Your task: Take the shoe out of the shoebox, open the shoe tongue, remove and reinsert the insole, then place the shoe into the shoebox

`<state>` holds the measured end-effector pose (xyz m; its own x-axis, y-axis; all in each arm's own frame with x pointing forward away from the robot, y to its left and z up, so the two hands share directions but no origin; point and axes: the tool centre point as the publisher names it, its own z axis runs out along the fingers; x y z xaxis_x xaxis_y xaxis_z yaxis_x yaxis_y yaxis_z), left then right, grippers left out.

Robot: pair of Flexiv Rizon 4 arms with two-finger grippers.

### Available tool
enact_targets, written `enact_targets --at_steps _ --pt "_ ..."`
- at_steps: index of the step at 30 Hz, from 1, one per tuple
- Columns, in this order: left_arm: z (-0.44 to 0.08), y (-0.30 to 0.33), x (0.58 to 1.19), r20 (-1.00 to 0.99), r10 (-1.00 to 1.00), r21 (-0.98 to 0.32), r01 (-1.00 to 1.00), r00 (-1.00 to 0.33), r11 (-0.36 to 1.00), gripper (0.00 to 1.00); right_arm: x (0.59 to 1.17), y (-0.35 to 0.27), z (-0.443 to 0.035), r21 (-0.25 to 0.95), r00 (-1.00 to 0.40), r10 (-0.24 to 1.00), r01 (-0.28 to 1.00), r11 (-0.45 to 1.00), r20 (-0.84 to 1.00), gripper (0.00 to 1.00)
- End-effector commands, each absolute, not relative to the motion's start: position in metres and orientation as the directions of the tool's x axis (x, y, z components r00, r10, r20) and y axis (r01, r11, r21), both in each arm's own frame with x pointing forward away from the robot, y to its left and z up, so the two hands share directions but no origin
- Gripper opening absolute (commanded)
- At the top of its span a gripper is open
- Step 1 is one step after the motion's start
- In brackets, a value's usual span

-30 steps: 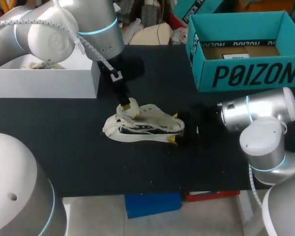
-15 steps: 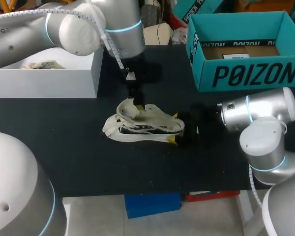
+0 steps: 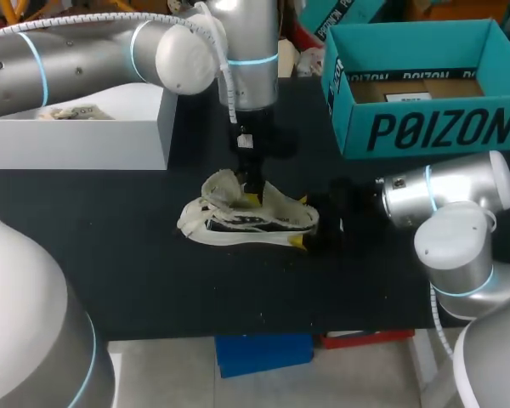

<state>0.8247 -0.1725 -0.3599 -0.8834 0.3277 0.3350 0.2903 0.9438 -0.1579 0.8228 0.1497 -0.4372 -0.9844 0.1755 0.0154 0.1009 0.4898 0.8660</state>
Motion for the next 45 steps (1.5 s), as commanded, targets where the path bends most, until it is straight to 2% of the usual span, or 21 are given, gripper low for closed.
enact_targets --at_steps 1,20,27,44,45 --pt "-0.373 -0.172 0.825 0.43 0.321 -0.176 0.271 -0.844 0.946 0.0 0.824 0.151 -0.44 0.865 -0.984 0.177 0.102 0.49 0.016 0.0" --pt "-0.397 -0.172 0.795 0.346 0.241 -0.205 0.177 -0.907 0.963 0.0 0.824 0.151 -0.44 0.865 -0.984 0.177 0.102 0.49 0.016 0.0" --pt "-0.41 -0.175 0.789 0.303 0.193 -0.139 0.157 -0.933 0.978 0.0 0.824 0.151 -0.44 0.865 -0.984 0.177 0.102 0.49 0.016 0.0" --pt "-0.425 -0.18 0.785 0.342 0.128 -0.092 0.103 -0.931 0.99 0.0 0.824 0.151 -0.44 0.865 -0.984 0.177 0.102 0.49 0.016 0.0" --pt "-0.426 -0.18 0.783 0.353 0.138 -0.094 0.112 -0.925 0.989 0.18 0.824 0.151 -0.44 0.865 -0.984 0.177 0.102 0.49 0.016 0.0"
